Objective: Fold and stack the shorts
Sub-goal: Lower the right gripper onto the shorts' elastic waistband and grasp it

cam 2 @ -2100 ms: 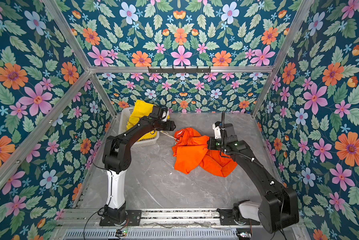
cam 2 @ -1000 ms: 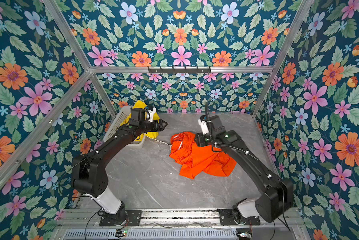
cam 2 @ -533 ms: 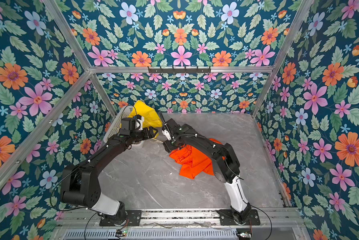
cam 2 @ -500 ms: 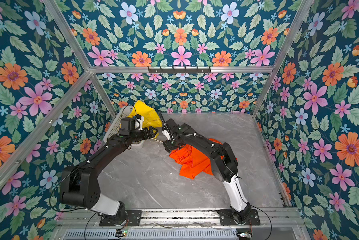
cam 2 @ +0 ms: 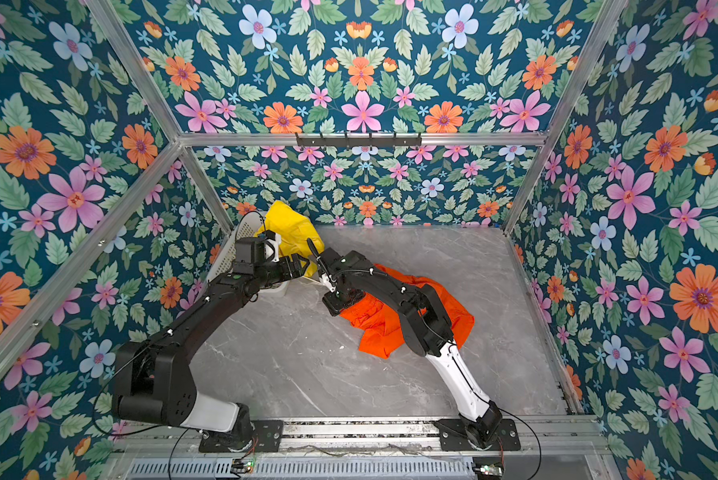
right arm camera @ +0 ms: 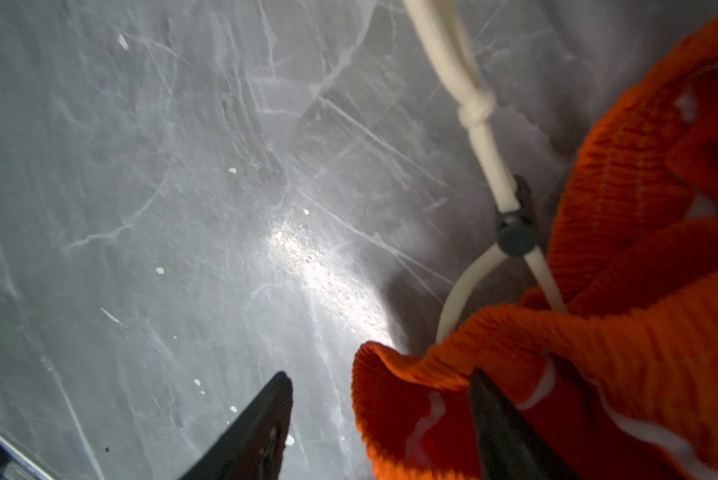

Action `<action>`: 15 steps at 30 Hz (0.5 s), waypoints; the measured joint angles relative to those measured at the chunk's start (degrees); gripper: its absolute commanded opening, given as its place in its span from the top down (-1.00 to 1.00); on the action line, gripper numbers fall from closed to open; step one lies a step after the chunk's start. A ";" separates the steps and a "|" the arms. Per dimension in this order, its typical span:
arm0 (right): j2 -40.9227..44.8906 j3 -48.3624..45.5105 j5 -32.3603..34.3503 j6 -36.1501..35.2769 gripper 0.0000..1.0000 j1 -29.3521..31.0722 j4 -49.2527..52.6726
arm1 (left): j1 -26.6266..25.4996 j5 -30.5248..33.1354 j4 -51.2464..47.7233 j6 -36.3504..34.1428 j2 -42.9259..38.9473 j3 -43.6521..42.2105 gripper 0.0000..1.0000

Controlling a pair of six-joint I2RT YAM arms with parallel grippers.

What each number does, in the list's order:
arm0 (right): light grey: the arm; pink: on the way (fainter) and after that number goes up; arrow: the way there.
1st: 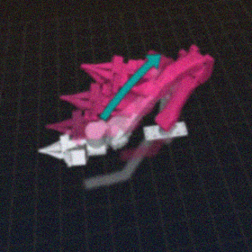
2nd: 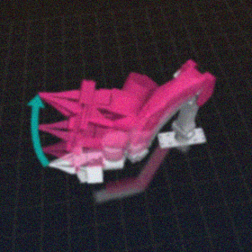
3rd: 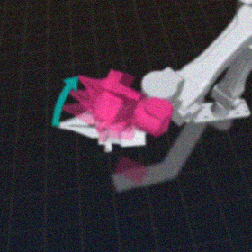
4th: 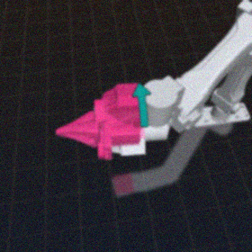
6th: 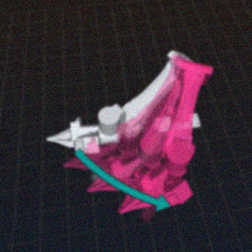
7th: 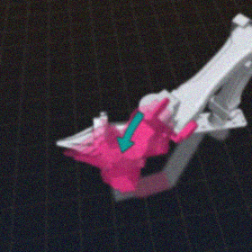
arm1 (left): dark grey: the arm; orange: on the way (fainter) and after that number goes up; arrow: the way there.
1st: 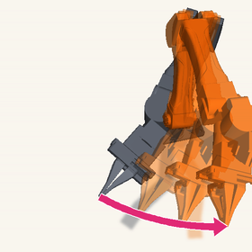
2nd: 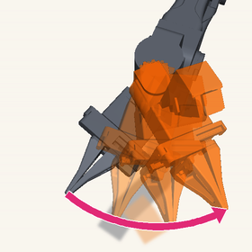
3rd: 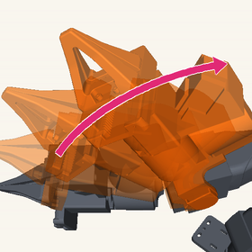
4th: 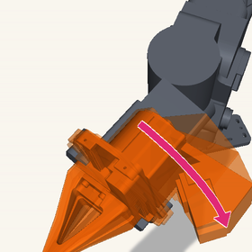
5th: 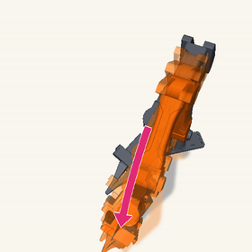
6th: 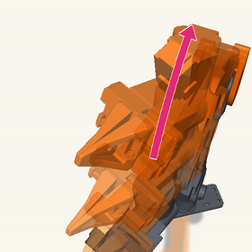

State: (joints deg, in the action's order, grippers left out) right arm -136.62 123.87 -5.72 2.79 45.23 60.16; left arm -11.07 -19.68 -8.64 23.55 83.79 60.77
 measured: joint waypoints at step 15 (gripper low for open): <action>11.39 -11.13 6.27 -1.27 1.00 -0.39 0.39 | 0.04 -1.07 -1.79 -1.22 -1.90 -0.61 -0.77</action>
State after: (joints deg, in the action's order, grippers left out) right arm -125.23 112.75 0.56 1.52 44.84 60.55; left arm -11.03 -20.75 -10.44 22.33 81.89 60.16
